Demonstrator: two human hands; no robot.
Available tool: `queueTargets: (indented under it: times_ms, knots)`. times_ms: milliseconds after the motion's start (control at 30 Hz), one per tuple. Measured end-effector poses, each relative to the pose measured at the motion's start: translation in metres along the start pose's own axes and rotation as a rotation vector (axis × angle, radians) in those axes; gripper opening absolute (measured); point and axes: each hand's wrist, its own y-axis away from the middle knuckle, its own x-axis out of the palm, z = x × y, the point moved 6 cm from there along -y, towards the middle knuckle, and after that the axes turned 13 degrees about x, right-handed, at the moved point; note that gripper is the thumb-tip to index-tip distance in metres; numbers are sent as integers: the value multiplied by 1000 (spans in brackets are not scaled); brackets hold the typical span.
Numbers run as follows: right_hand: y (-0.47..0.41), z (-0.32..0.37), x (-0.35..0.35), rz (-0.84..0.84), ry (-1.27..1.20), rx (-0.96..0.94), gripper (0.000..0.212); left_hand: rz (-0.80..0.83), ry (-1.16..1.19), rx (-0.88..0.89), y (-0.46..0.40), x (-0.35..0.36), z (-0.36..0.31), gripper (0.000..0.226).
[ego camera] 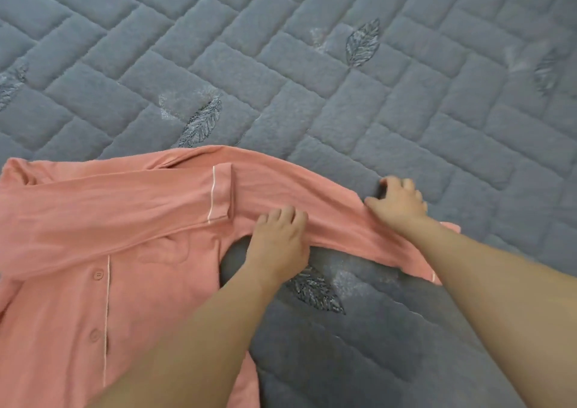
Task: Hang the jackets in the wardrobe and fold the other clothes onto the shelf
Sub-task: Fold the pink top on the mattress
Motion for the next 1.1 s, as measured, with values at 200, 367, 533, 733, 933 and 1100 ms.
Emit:
queueTargets:
  times_ms: [200,367,533,733,933,1100]
  knots:
    - [-25,-100,-20,103,290,-172,25,24,-14,394,-44,33,-134,18]
    - [-48,-143,-25,227,74,-105,17,24,-126,439,-60,58,-191,34]
    - [-52,-166,-35,524,-395,29,17,-13,-167,420,-75,67,-217,17]
    - [-34,-138,-44,677,-768,200,21,-210,361,49,-76,29,-177,18]
    - [19,-23,-60,656,-901,112,23,-541,965,-555,-26,-18,-74,23]
    - [101,118,-47,477,-831,-122,31,-811,1364,-856,41,-44,14,27]
